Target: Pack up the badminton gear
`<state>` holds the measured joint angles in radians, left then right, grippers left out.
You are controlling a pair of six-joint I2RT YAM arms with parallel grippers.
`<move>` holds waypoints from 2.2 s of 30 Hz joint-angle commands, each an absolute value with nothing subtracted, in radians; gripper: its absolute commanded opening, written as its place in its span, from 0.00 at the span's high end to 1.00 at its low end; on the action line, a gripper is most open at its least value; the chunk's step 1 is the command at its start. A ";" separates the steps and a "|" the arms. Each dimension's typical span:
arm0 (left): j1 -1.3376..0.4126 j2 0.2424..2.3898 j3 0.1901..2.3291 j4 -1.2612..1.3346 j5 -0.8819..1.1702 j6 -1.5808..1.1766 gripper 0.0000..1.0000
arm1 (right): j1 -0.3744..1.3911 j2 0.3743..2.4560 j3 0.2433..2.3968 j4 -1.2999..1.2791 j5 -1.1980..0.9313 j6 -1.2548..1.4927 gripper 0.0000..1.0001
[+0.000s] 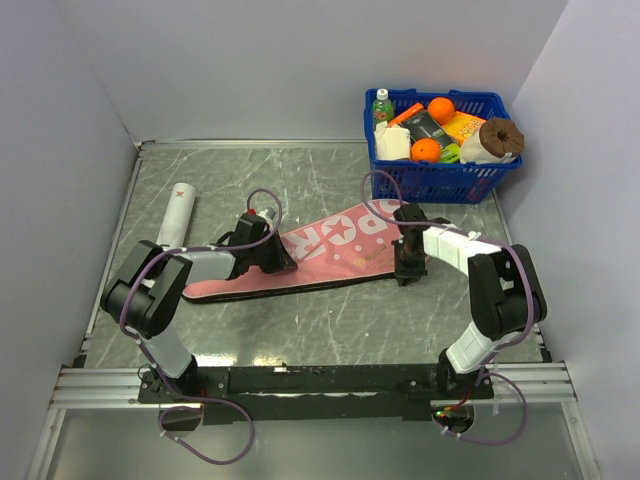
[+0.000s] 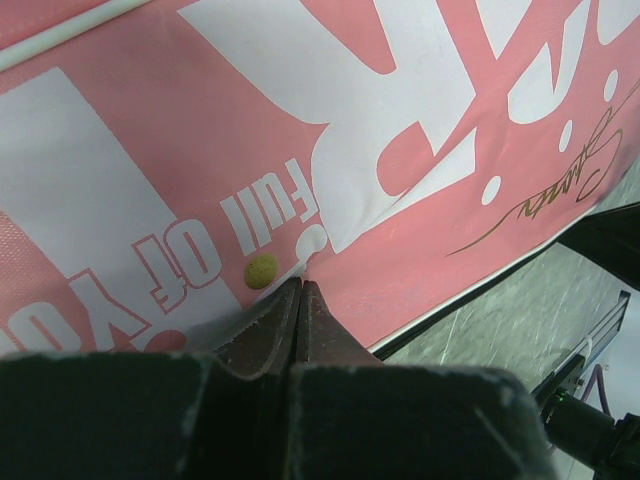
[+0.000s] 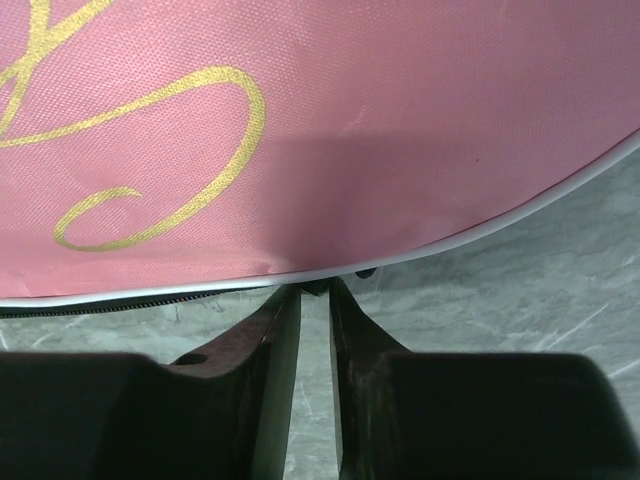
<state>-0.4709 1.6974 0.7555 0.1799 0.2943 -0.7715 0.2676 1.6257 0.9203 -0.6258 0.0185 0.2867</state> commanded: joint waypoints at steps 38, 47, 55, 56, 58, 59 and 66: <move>-0.468 1.715 0.716 0.192 0.259 -0.719 0.99 | 0.776 1.983 1.339 -0.447 -0.347 0.497 1.00; -0.477 1.536 0.642 0.193 0.223 -0.762 0.97 | 0.775 1.950 1.246 -0.304 -0.374 0.572 1.00; -0.486 1.132 0.641 -0.098 0.028 -0.779 0.83 | 0.772 1.826 1.089 -0.196 -0.321 0.603 1.00; -0.488 1.108 0.643 -0.124 0.020 -0.781 0.82 | 0.772 1.797 1.051 -0.189 -0.319 0.606 1.00; -0.486 1.033 0.631 -0.181 0.014 -0.785 0.80 | 0.765 1.764 1.008 -0.163 -0.308 0.612 1.00; -0.488 0.991 0.621 -0.199 0.012 -0.782 0.80 | 0.762 1.725 0.953 -0.149 -0.307 0.615 1.00; -0.489 0.887 0.621 -0.400 0.003 -0.770 0.81 | 0.687 1.485 0.718 -0.115 -0.295 0.597 1.00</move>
<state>-0.4858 0.9367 0.6209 -0.2649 0.0273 -0.7773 0.7280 1.6226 0.7990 -0.1410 -0.3233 0.6086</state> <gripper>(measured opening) 0.186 0.007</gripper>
